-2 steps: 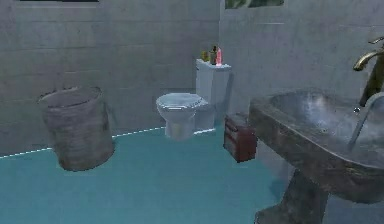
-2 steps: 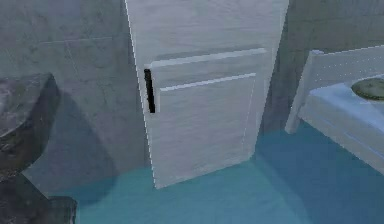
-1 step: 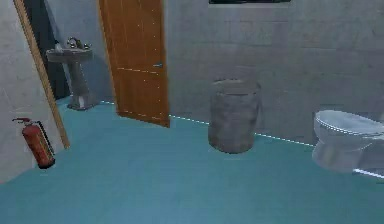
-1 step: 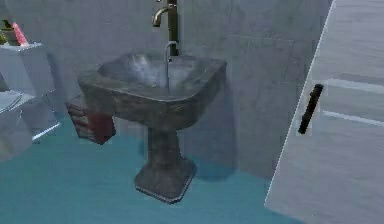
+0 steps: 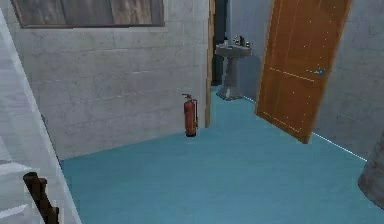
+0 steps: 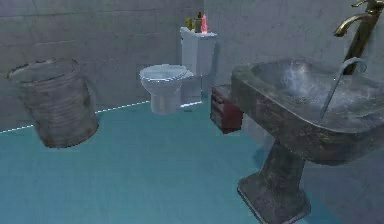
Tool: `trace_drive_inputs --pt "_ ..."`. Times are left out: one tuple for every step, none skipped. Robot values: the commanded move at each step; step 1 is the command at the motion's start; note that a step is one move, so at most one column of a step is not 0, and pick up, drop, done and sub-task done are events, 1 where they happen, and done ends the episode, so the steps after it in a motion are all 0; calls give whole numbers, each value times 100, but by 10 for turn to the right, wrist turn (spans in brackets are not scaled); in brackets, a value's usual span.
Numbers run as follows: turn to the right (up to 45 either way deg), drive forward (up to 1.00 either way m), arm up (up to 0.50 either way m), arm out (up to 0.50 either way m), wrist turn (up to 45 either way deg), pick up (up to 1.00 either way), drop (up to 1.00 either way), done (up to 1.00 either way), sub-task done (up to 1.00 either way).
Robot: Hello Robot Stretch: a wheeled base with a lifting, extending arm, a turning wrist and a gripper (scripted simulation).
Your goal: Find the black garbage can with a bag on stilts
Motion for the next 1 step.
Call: trace_drive_inputs --pt "0 55 0 0 0 0 0 0 0"
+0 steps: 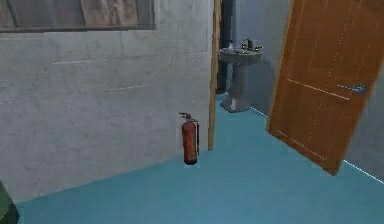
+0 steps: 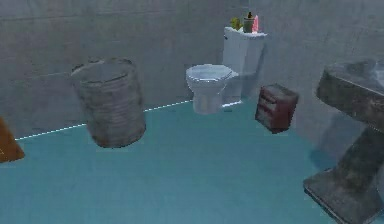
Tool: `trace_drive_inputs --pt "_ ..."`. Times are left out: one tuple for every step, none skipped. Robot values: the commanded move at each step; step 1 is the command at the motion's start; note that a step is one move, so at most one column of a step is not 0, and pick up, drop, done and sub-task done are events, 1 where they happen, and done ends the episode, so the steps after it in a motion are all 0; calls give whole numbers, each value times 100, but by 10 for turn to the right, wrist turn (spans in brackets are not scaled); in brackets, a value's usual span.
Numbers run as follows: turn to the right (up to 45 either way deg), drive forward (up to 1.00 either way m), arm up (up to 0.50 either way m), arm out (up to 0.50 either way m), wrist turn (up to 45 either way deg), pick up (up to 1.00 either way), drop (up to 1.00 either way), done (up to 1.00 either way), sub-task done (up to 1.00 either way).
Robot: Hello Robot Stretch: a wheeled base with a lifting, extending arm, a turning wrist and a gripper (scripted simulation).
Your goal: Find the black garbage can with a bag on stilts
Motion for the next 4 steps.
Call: trace_drive_inputs --pt "180 0 0 0 0 0 0 0 0" --pt "0 100 0 0 0 0 0 0 0" --pt "30 0 0 0 0 0 0 0 0" --pt "0 100 0 0 0 0 0 0 0"
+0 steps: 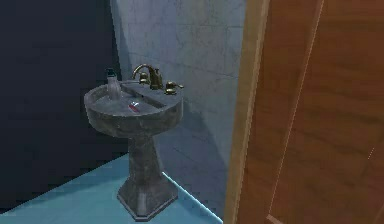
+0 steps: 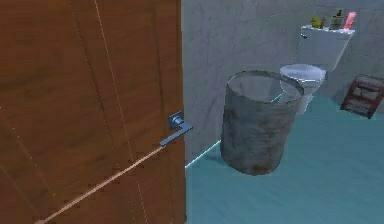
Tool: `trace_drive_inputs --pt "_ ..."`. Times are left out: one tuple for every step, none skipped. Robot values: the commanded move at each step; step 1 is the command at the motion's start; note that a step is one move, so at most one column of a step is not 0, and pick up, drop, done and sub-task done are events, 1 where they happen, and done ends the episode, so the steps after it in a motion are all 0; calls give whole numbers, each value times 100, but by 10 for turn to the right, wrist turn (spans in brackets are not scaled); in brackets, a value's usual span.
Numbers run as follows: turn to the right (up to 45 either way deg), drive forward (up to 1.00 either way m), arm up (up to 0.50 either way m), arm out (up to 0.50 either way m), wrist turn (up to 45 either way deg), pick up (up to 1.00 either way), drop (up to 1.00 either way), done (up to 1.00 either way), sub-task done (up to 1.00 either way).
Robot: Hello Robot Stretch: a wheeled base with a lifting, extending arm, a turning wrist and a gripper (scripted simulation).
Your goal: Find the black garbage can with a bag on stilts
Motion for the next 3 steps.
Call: trace_drive_inputs --pt "30 0 0 0 0 0 0 0 0" --pt "0 20 0 0 0 0 0 0 0" --pt "-450 0 0 0 0 0 0 0 0"
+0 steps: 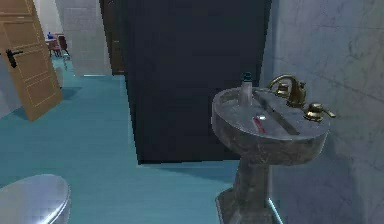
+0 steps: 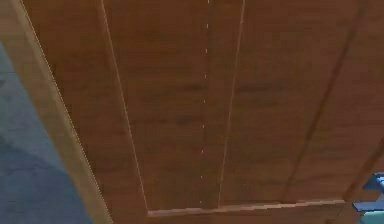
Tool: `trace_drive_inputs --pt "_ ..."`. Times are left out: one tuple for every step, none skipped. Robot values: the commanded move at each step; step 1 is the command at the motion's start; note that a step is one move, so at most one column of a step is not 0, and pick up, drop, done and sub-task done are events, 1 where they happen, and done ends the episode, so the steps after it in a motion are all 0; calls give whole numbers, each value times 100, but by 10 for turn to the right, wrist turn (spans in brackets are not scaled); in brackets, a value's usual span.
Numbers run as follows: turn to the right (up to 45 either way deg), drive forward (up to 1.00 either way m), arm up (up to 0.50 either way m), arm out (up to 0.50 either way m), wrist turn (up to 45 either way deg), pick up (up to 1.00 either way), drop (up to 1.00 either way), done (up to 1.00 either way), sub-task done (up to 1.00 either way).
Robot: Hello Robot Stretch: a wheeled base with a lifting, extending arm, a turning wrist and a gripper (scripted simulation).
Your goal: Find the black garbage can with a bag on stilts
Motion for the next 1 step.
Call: trace_drive_inputs --pt "0 30 0 0 0 0 0 0 0"
